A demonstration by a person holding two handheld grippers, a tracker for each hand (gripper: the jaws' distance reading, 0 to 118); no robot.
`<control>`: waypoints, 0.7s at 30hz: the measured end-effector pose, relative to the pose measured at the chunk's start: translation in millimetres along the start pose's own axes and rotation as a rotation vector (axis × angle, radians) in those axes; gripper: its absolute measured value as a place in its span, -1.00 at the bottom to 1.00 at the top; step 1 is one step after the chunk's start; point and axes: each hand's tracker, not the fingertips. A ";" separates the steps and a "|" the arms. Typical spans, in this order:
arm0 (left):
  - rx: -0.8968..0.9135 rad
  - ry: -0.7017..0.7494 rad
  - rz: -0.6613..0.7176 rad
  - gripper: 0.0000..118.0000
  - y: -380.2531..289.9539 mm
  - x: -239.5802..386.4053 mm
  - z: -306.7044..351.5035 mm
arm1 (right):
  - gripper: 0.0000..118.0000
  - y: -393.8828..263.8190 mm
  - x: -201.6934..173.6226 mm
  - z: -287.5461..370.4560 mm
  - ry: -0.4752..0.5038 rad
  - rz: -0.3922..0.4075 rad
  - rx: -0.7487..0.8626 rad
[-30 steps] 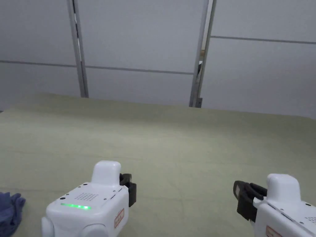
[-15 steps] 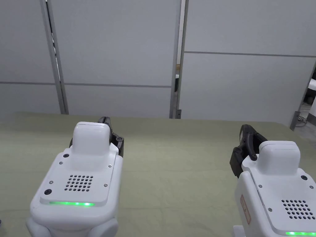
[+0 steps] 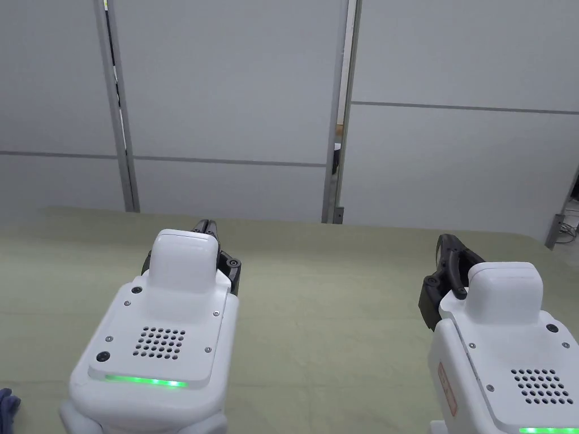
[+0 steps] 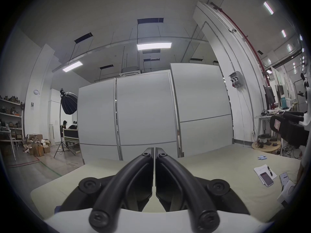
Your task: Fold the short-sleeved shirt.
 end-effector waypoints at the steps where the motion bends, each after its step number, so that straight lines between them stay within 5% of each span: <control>1: -0.005 0.000 0.009 -0.96 -0.2 -0.3 1.2 | -0.97 -0.4 0.4 0.1 0.002 -0.001 0.000; 21: -0.054 0.030 0.071 -0.96 -2.6 -8.6 -0.6 | -0.97 -1.1 -5.6 2.4 0.022 -0.014 -0.006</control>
